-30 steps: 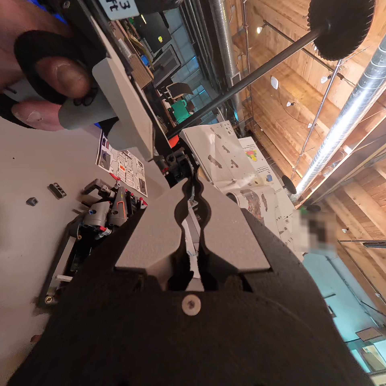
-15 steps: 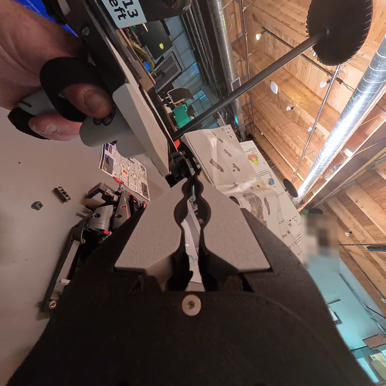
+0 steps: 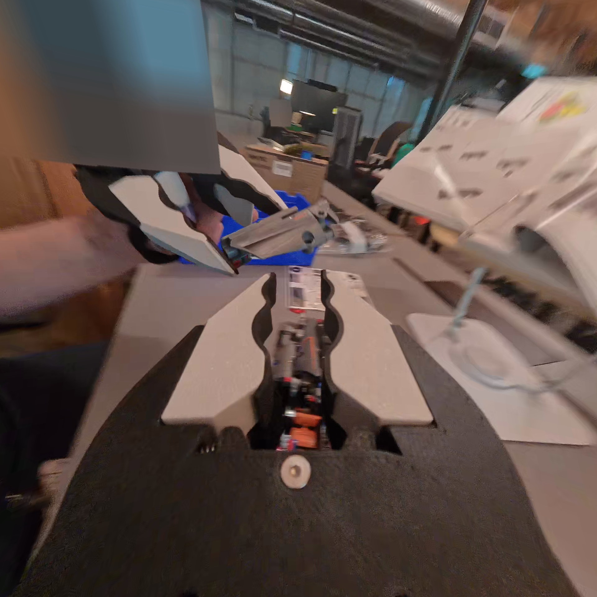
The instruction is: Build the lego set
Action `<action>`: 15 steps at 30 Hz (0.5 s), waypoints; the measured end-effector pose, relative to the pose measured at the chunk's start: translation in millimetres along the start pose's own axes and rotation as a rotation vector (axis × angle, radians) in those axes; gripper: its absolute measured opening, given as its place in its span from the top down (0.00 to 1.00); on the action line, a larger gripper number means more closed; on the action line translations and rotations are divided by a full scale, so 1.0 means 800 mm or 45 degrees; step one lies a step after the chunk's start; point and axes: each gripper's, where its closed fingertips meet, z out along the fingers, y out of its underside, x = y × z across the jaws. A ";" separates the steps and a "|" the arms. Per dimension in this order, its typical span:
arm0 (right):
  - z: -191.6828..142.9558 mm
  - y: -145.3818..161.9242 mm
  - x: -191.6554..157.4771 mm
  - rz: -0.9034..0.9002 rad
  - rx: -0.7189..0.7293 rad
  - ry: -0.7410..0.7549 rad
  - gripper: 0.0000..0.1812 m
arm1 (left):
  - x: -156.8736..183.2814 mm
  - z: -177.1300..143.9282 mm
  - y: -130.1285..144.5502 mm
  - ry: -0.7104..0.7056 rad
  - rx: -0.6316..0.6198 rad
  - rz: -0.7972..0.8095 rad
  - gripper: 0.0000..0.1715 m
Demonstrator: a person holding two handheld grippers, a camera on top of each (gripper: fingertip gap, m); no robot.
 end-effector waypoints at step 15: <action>-0.015 -0.049 -0.026 1.097 0.453 -0.784 0.98 | 0.006 0.006 -0.021 0.017 0.020 0.322 0.73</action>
